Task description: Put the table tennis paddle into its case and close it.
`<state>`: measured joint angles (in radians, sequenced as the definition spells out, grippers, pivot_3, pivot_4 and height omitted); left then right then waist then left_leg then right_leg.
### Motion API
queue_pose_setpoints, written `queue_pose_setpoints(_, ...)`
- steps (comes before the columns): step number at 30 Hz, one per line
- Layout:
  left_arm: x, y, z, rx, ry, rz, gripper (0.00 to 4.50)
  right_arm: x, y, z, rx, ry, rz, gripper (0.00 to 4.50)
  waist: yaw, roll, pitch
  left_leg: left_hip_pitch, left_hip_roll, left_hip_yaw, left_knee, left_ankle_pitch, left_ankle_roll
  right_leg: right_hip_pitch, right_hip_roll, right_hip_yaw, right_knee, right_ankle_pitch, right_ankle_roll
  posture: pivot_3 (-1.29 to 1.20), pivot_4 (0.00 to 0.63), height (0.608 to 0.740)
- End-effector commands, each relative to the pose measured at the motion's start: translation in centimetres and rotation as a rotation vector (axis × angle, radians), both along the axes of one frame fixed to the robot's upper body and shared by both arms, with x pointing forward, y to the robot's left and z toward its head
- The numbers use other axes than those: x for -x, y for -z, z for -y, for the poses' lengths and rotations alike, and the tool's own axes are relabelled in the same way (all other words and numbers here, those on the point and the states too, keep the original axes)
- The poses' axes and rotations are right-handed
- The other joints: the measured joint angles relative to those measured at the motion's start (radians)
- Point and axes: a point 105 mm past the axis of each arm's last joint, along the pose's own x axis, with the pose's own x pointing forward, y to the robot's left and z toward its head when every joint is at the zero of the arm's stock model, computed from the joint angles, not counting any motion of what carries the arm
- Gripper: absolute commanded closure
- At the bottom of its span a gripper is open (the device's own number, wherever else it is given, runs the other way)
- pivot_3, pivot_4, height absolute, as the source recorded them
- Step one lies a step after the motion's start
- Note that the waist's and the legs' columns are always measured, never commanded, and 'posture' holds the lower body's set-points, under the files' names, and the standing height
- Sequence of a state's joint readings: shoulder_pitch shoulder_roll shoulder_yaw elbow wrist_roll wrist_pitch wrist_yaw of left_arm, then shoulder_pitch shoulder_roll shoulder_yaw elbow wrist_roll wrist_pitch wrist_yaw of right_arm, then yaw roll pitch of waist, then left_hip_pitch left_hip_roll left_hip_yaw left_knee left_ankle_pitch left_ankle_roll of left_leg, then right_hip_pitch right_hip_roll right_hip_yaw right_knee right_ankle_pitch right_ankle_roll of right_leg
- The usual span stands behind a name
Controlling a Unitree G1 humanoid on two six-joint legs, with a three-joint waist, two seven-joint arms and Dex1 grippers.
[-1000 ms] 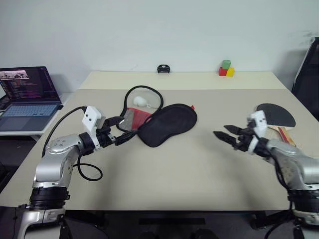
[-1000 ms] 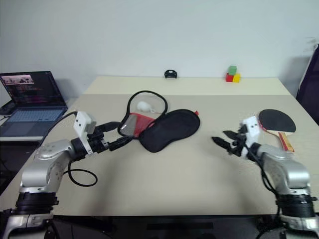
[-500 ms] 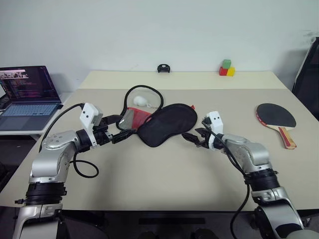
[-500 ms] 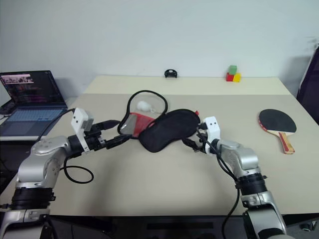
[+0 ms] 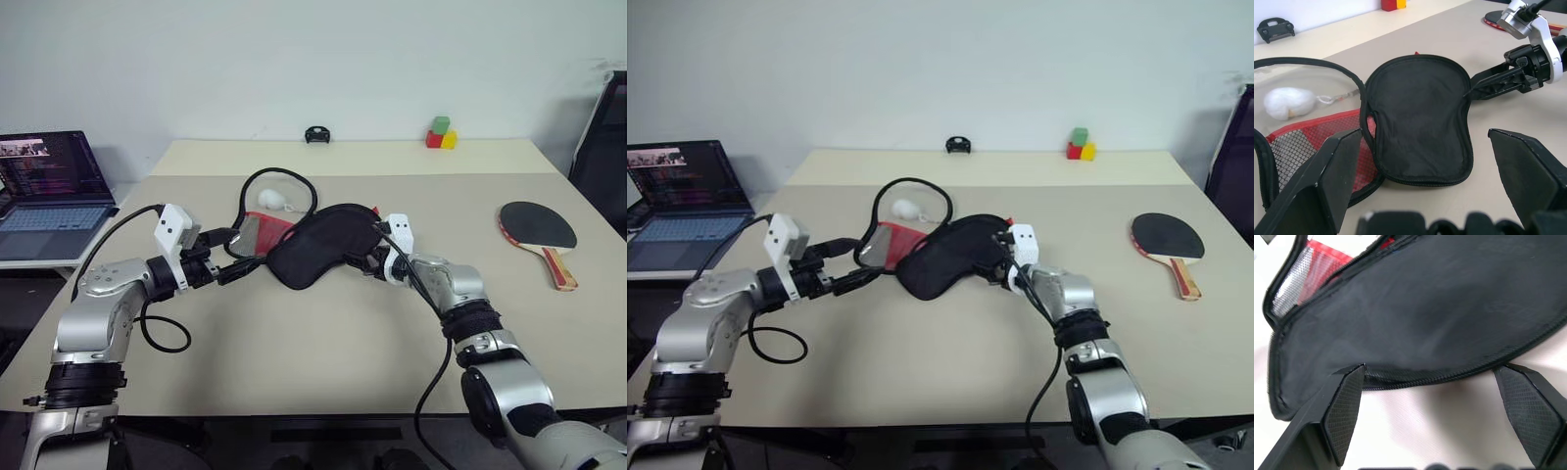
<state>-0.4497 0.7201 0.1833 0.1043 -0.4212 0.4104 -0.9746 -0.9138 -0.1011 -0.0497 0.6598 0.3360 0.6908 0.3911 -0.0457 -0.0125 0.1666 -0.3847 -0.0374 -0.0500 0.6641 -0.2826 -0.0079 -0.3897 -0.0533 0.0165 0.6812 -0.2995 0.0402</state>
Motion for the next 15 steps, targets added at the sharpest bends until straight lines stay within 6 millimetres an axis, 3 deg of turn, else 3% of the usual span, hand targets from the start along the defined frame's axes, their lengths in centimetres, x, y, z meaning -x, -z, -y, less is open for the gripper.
queue_pose_setpoints(1,0.4,-1.6,0.0,-0.005,0.004,0.060,0.00,-0.2,-1.7,-2.4,-0.058,-0.034,0.022,0.02,-0.007,0.000,0.000,0.000,0.000,0.000,0.000,0.000,0.000,0.000,0.000,0.000,0.000,0.000,0.000,0.00,0.150,0.740)
queue_pose_setpoints(6,0.4,-1.6,0.0,-0.005,0.000,0.061,0.00,-0.2,-1.9,-4.4,-0.091,-0.037,0.012,0.02,-0.012,0.000,0.000,0.000,0.000,0.000,-0.001,0.000,0.000,-0.001,0.000,0.000,0.000,0.000,0.000,0.00,0.150,0.740)
queue_pose_setpoints(11,0.4,-1.6,-0.1,-0.007,-0.003,0.062,0.00,-0.5,-1.5,-4.9,-0.106,0.048,0.009,0.02,-0.012,0.000,0.000,0.000,0.000,0.000,-0.001,0.000,-0.001,-0.001,0.000,0.000,0.000,0.000,0.000,0.00,0.150,0.740)
queue_pose_setpoints(15,0.5,-1.6,-0.1,-0.008,-0.004,0.062,0.00,-0.3,-0.8,-5.0,-0.142,0.087,-0.046,1.20,-0.012,0.000,0.000,0.000,0.000,0.000,-0.001,0.000,-0.001,-0.001,0.000,0.000,0.000,0.000,0.000,0.00,0.150,0.740)
